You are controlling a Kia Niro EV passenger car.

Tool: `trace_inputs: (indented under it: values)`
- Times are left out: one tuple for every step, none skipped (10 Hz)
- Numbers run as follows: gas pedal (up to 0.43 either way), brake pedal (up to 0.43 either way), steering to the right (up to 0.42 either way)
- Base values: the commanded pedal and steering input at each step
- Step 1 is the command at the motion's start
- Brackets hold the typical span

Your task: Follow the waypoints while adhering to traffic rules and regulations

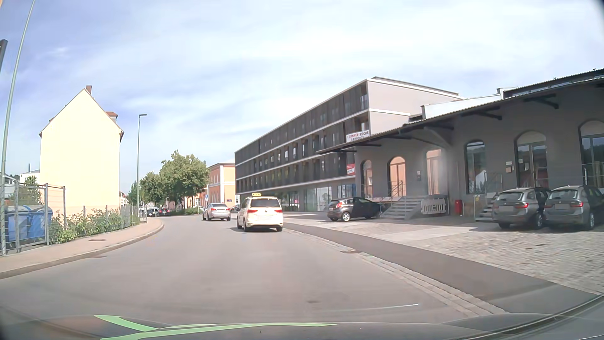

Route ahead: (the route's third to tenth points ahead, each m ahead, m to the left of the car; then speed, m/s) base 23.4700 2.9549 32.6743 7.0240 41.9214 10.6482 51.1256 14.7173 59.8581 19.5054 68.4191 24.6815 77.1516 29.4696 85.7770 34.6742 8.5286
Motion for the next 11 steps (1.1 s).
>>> trace_inputs:
  values:
    - [0.11,0.0,-0.041]
    - [0.11,0.0,-0.042]
    - [0.11,0.0,-0.043]
    - [0.11,0.0,-0.045]
    - [0.11,0.0,-0.048]
    - [0.11,0.0,-0.055]
    - [0.11,0.0,-0.061]
    - [0.11,0.0,-0.063]
    - [0.11,0.0,-0.063]
    - [0.11,0.0,-0.063]
    - [0.11,0.0,-0.061]
